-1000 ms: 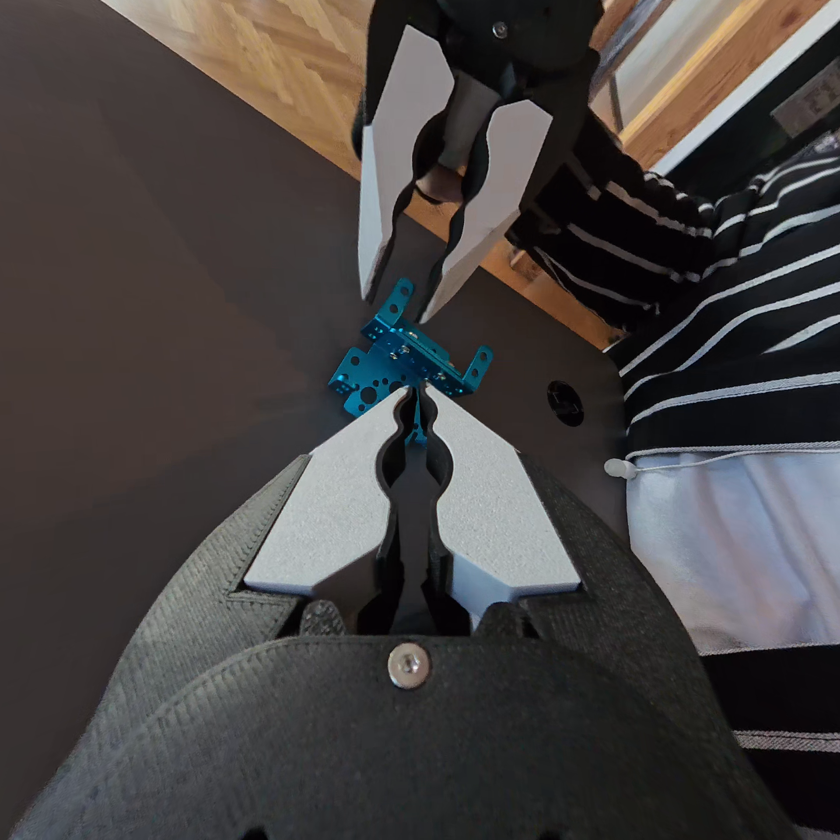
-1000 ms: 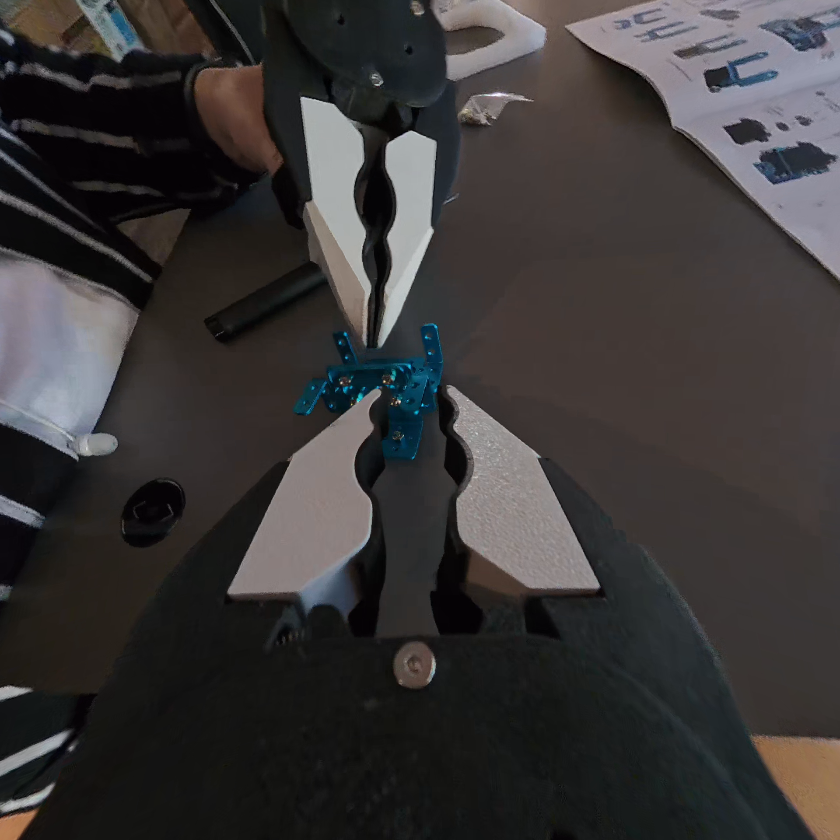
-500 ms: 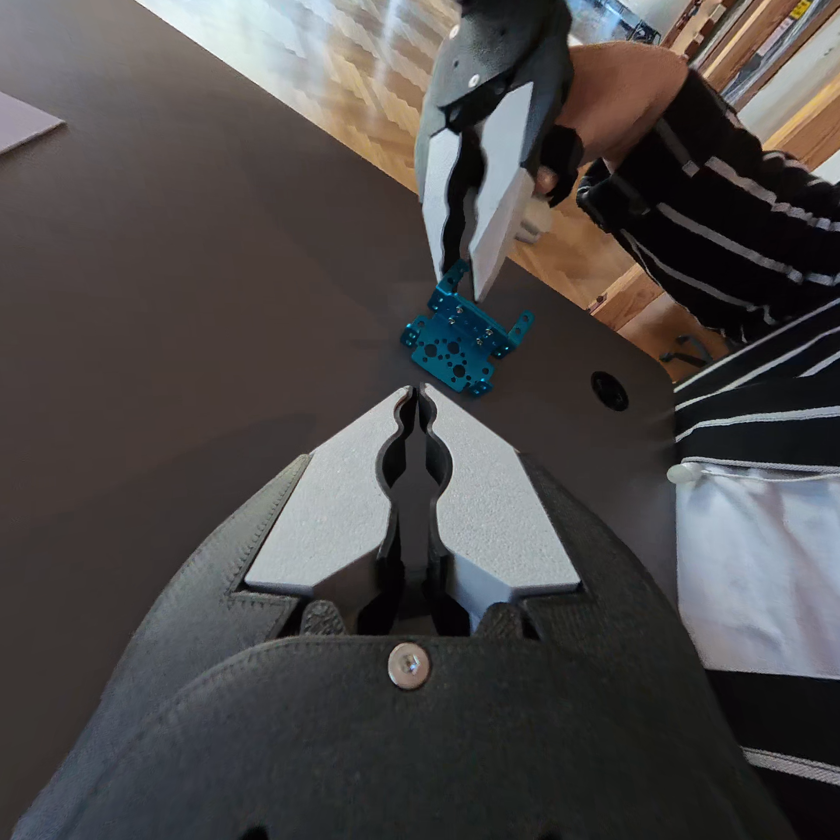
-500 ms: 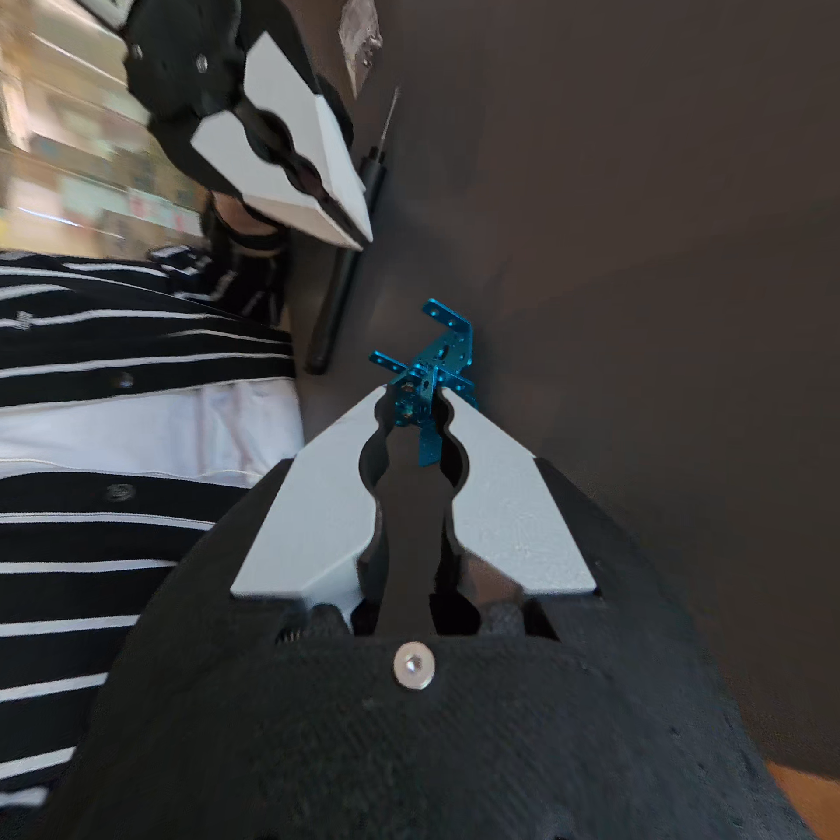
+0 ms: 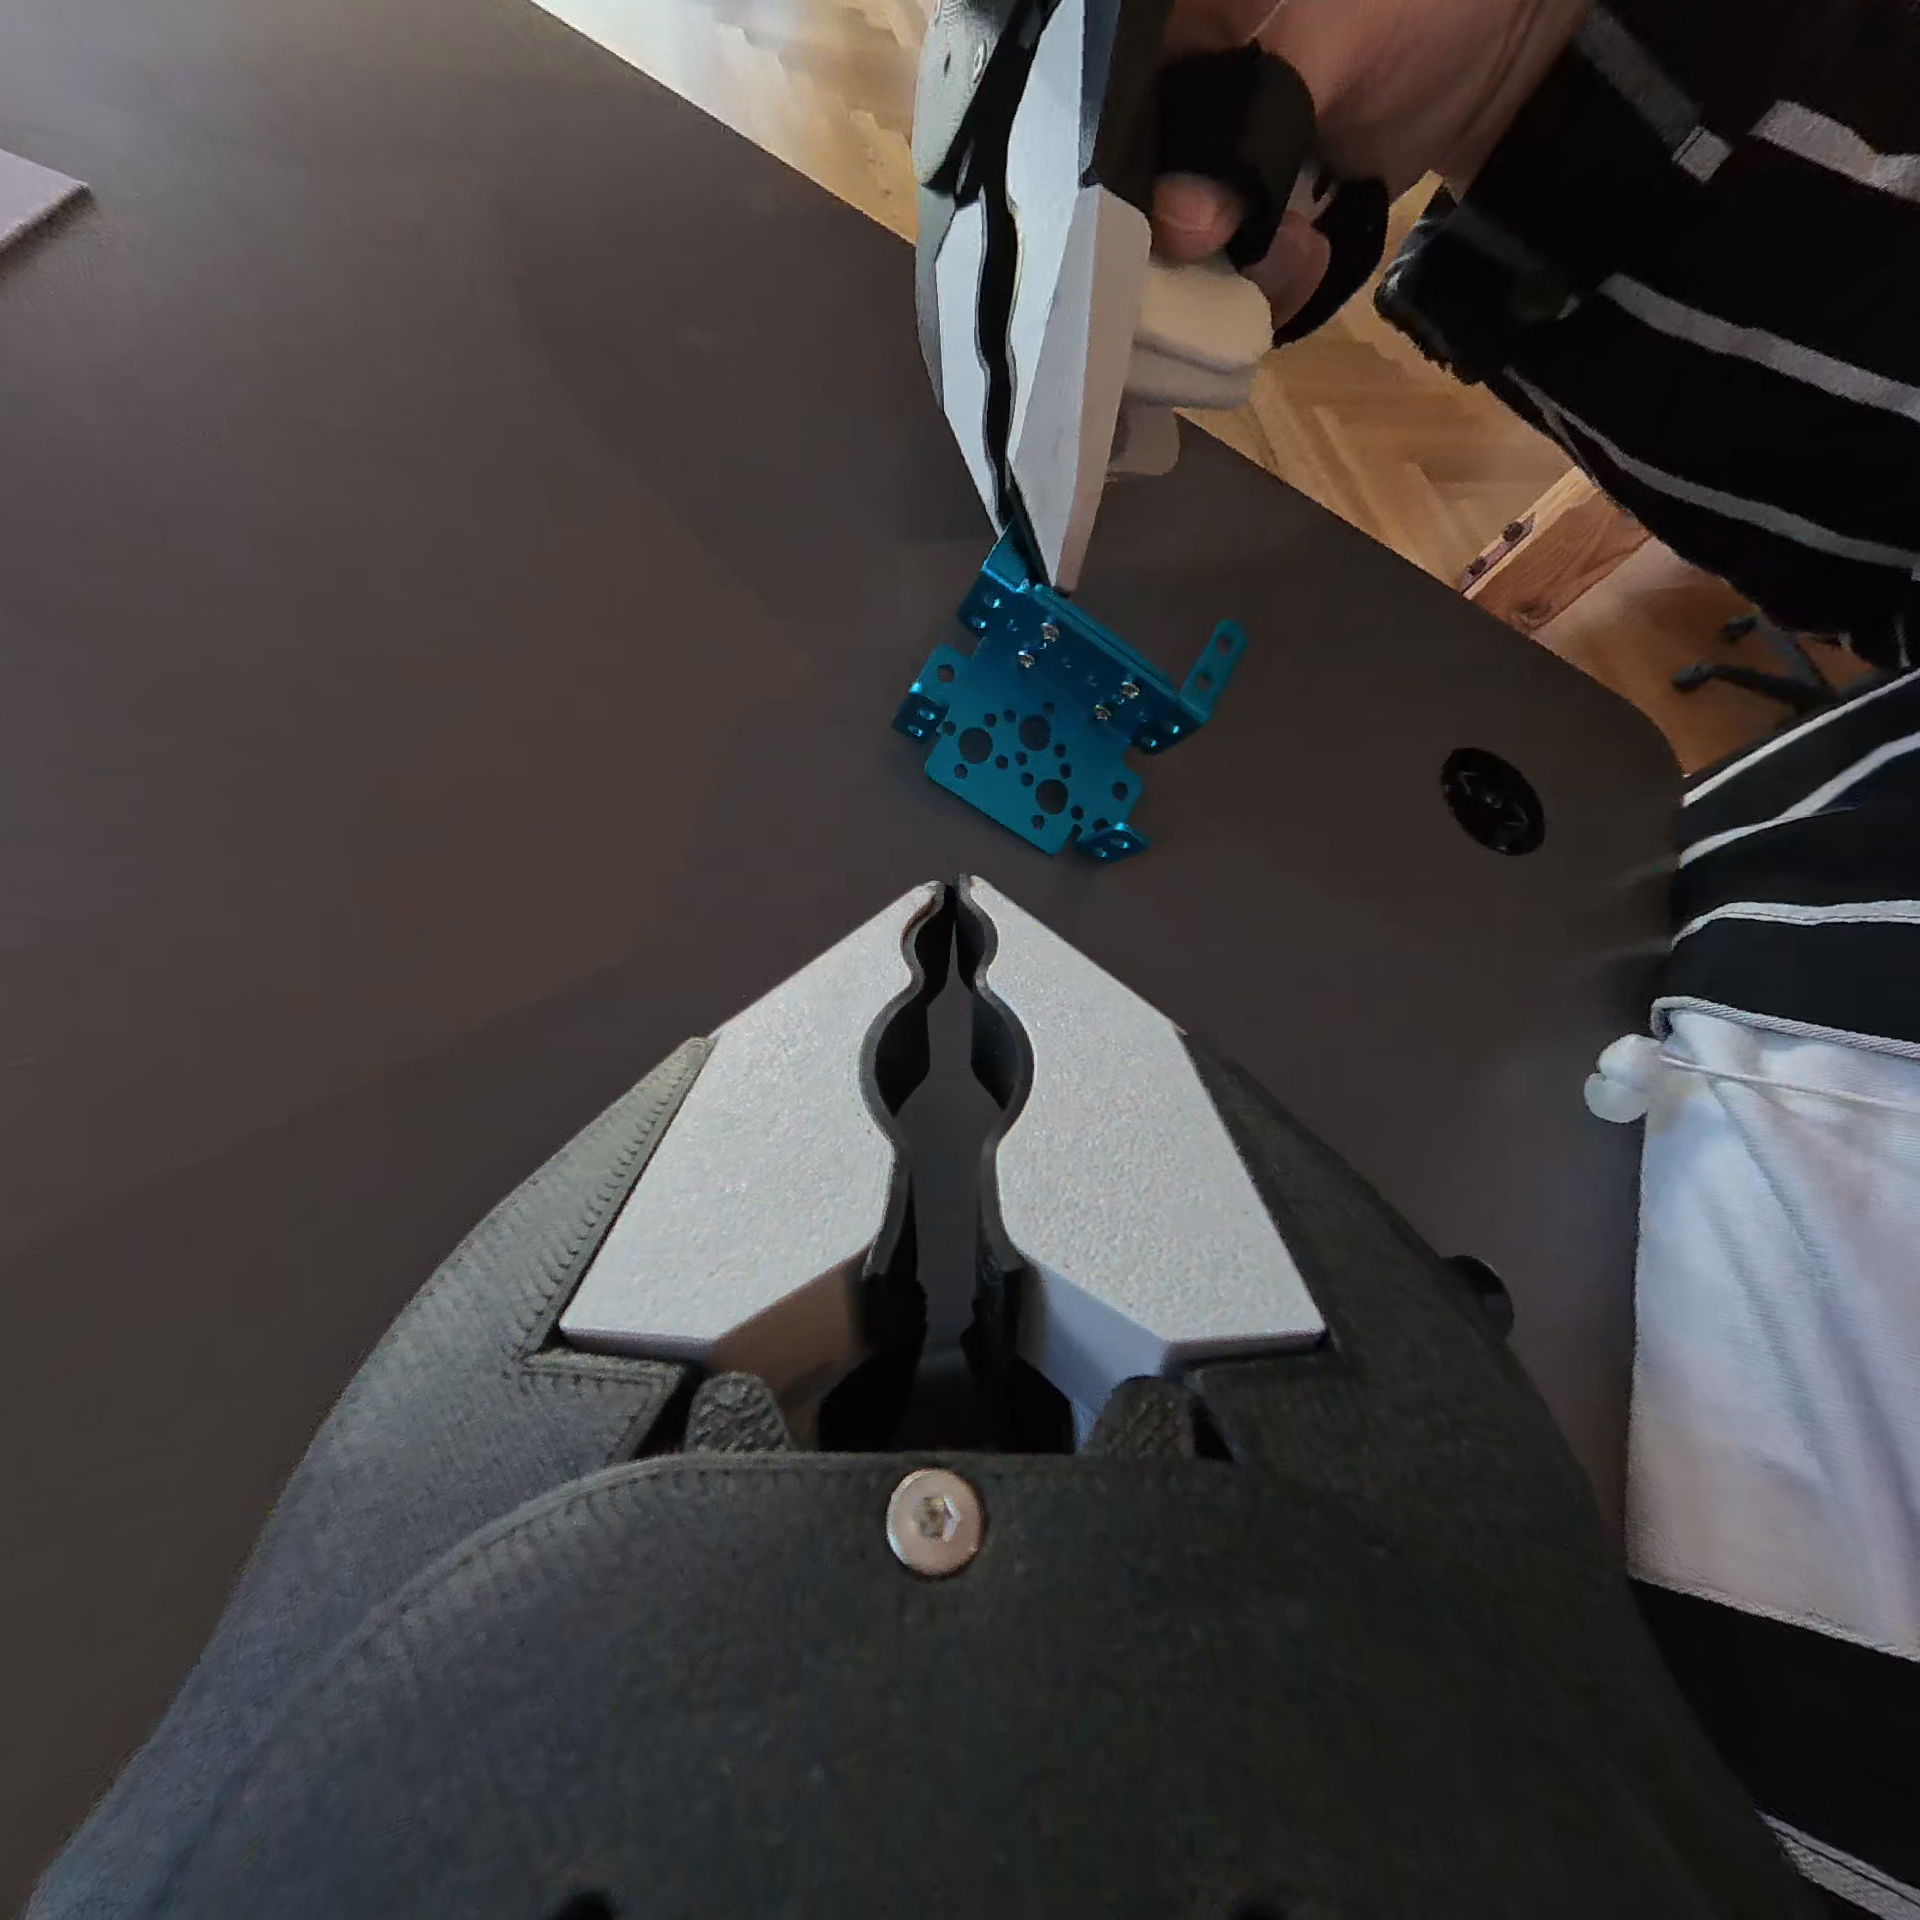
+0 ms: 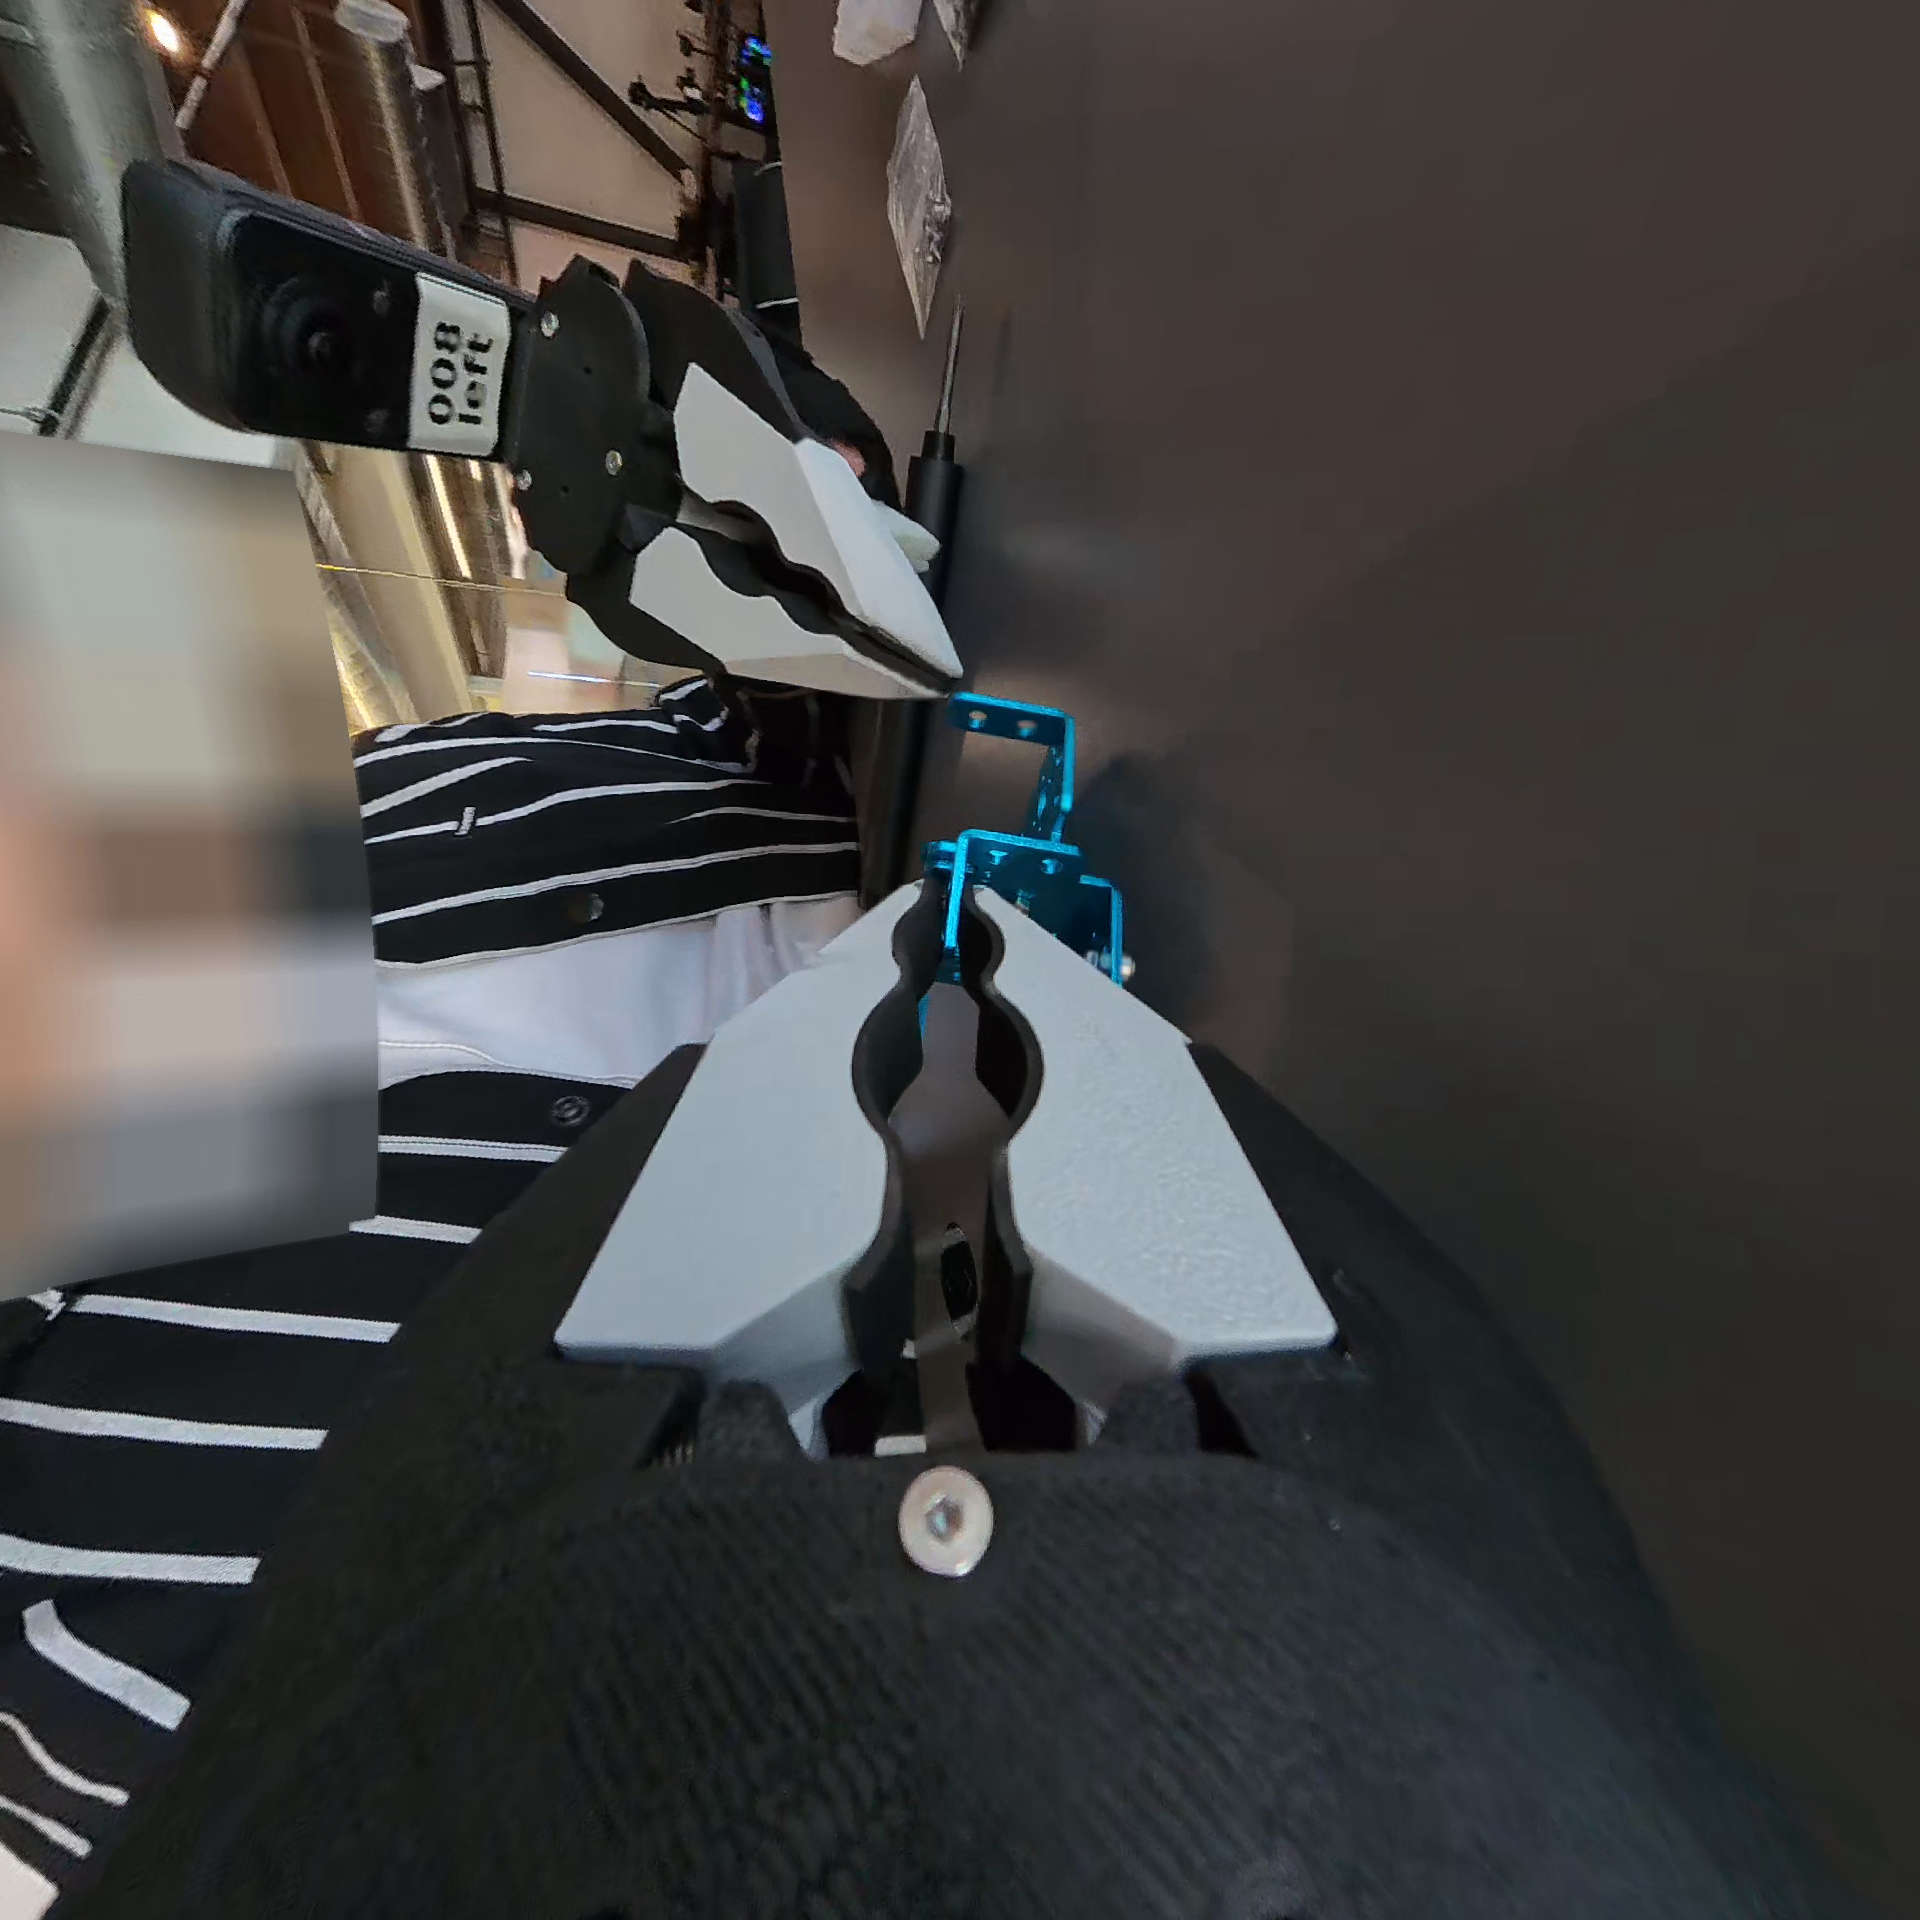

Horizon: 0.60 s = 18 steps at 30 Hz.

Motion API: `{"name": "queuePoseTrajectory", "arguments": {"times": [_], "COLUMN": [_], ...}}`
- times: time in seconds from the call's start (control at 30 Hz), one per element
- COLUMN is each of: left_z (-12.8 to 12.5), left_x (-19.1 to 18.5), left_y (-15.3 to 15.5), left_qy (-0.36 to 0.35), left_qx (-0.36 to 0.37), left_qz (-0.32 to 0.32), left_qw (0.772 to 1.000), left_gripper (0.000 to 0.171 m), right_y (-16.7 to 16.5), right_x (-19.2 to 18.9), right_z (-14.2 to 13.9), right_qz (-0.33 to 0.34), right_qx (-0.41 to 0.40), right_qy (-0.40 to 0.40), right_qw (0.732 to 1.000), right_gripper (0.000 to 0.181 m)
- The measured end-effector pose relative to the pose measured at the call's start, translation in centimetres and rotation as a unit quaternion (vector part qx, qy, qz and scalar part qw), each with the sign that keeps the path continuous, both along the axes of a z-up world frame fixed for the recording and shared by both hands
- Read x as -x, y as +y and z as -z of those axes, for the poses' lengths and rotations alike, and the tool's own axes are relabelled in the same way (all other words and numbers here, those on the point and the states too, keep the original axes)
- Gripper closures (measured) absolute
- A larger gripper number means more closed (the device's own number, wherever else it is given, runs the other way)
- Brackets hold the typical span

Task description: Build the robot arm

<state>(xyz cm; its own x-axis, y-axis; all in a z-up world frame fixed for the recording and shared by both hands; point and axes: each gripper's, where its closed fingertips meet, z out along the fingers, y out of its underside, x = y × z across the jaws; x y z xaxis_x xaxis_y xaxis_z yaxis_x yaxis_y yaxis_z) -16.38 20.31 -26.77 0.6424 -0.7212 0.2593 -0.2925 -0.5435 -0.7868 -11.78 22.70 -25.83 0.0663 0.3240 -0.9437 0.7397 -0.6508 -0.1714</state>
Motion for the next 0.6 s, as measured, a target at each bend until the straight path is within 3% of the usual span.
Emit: {"name": "queuePoseTrajectory", "arguments": {"times": [0.3, 0.43, 0.6], "left_z": [-1.0, -2.7, -3.2], "left_x": [1.0, 1.9, 4.2], "left_y": [0.6, 1.2, 2.2], "left_qy": [-0.078, -0.156, -0.214], "left_qx": [0.036, 0.045, 0.073], "left_qz": [-0.027, -0.042, -0.067], "left_qw": [0.996, 0.986, 0.972], "left_gripper": [0.171, 0.155, 0.149], "right_y": [2.0, 2.4, 2.4], "right_x": [2.8, 4.1, 5.6], "right_z": [-0.4, -0.6, -2.0], "right_qz": [0.072, 0.084, 0.09], "right_qx": [0.041, 0.031, 0.02], "right_qy": [0.048, 0.071, 0.139], "right_qw": [0.995, 0.994, 0.986], "right_gripper": [0.181, 0.181, 0.181]}}
